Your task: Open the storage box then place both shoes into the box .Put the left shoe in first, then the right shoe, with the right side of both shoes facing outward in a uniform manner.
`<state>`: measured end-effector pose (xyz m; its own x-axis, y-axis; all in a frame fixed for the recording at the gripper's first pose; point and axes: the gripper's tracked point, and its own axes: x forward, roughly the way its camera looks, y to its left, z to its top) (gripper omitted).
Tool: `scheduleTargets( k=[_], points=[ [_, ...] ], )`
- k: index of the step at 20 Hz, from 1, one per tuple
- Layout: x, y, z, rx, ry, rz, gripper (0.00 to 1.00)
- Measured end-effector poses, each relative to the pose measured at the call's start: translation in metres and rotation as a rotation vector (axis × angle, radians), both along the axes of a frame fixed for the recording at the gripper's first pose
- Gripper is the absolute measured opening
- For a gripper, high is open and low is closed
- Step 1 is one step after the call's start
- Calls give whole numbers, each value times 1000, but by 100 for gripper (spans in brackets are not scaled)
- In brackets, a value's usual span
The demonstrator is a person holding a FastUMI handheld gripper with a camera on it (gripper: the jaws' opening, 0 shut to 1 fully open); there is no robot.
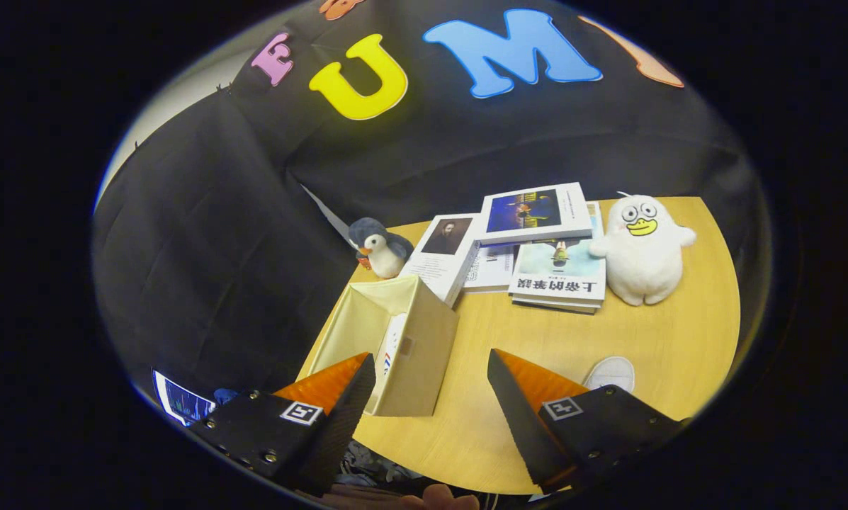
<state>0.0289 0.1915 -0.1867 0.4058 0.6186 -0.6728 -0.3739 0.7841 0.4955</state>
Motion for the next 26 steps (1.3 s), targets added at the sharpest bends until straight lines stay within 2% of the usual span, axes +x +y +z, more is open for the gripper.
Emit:
scheduleTargets(
  k=[7, 13, 18, 26],
  points=[
    [-5, -78, -24, -9, 36, -180, 97],
    [-16, -136, -65, -81, 77, -303, 97],
    [-33, -166, -110, -141, 147, -339, 97],
    [-59, -184, -176, -223, 251, -328, 97]
  ],
)
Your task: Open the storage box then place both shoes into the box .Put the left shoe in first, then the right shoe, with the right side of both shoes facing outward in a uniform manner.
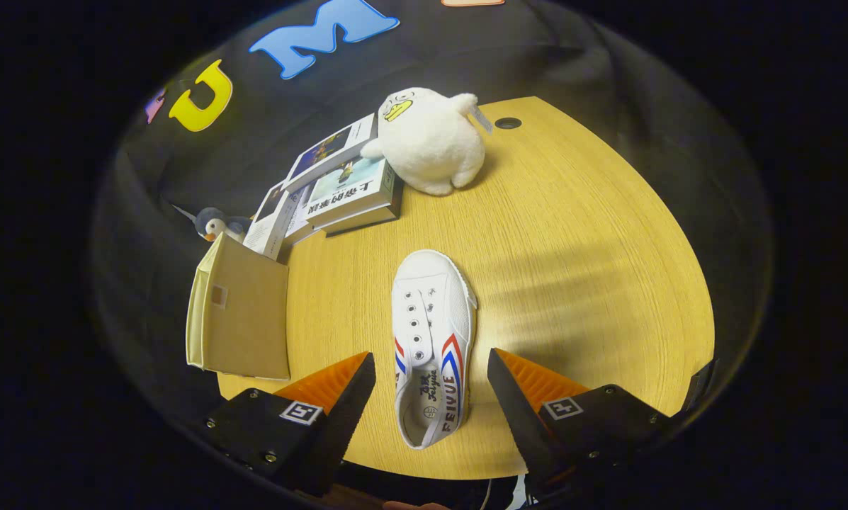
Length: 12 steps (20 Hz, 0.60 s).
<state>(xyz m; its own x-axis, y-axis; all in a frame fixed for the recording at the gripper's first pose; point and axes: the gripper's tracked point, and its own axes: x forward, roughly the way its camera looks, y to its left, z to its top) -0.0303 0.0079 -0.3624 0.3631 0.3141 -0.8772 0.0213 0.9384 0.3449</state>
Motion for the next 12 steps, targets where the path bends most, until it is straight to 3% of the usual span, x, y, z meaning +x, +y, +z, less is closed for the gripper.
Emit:
scheduleTargets(
  k=[4, 9, 12],
  points=[
    [-4, 1, -21, -10, 41, 4, 96],
    [-12, -10, -52, -135, 100, 64, 95],
    [-11, -6, -70, -152, 132, 81, 88]
  ],
)
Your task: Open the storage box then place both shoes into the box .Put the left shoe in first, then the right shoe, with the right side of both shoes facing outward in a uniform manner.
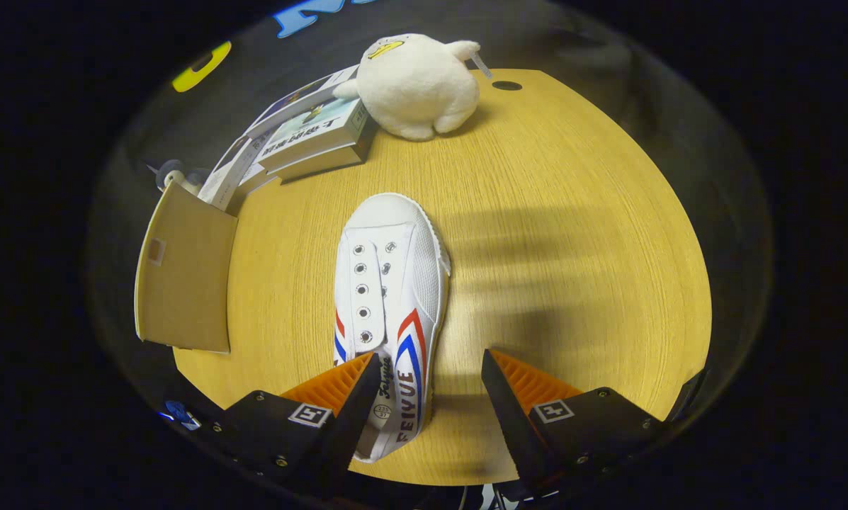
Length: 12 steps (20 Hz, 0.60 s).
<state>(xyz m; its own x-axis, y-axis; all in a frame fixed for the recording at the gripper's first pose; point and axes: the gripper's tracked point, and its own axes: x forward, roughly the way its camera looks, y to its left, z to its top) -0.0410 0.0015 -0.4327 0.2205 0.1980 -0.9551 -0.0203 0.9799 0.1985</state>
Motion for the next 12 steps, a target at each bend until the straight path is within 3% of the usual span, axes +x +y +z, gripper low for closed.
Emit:
scheduleTargets(
  k=[3, 6, 8, 9, 10, 12],
  points=[
    [3, 10, -7, 32, 36, -8, 86],
    [0, 15, -13, 50, 36, 21, 52],
    [2, 23, -15, 72, 41, -46, 31],
    [5, 3, 3, 80, 50, -76, 15],
    [1, 7, -1, 90, 65, -93, 8],
    [-2, 16, 5, 125, 93, -113, 7]
  ],
)
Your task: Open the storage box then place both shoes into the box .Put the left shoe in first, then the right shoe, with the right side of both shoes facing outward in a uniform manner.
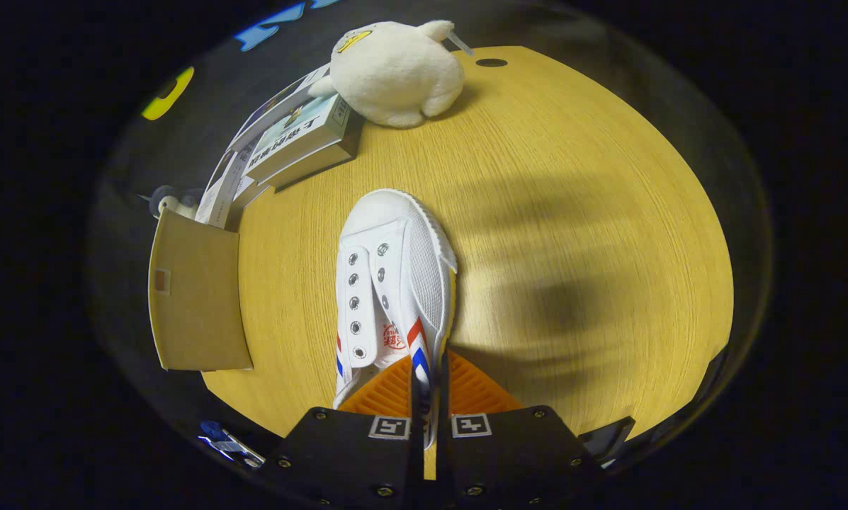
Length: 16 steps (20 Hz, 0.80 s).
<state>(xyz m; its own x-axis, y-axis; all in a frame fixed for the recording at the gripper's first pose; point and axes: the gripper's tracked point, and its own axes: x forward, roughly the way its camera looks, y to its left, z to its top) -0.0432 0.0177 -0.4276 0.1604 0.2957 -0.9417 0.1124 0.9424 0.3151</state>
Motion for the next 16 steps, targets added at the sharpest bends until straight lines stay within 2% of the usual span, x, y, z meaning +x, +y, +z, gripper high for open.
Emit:
scheduleTargets(
  k=[4, 11, 16],
  points=[
    [-2, 11, 25, 52, -14, -2, 7],
    [1, 42, 76, 22, -25, 126, 7],
    [7, 80, 117, 82, -45, 175, 7]
  ],
)
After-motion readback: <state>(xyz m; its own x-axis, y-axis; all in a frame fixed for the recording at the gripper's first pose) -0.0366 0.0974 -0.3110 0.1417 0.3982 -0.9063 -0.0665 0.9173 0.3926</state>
